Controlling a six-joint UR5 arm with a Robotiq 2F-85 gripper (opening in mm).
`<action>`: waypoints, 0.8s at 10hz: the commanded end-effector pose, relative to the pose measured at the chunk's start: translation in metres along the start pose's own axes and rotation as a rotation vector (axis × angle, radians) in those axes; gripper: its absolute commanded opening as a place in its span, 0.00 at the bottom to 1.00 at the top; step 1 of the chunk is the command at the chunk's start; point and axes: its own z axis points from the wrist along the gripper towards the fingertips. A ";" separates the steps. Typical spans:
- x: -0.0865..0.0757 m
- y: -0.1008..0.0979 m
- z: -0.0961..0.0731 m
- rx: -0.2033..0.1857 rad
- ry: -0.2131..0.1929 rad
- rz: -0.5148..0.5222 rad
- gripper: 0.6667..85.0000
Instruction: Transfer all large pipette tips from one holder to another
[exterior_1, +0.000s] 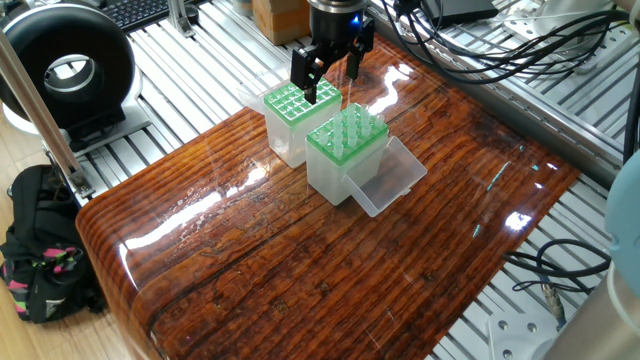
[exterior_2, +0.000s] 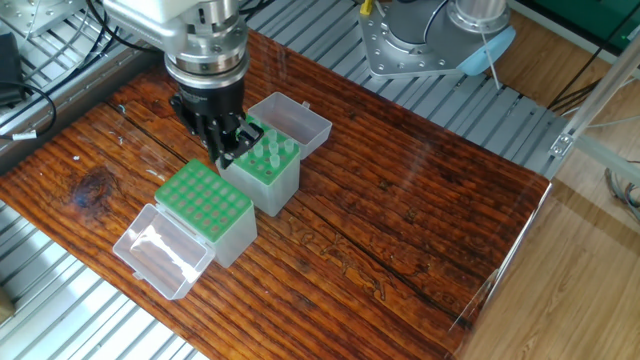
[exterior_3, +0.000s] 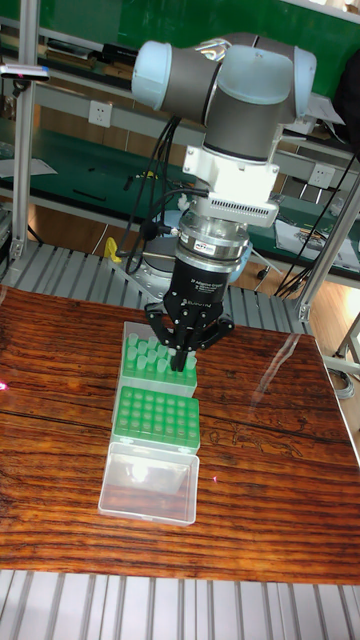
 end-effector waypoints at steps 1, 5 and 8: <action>0.005 0.010 0.001 -0.019 0.009 -0.012 0.00; 0.020 0.022 0.004 0.028 0.026 -0.030 0.00; 0.022 0.023 0.001 0.029 0.032 -0.033 0.00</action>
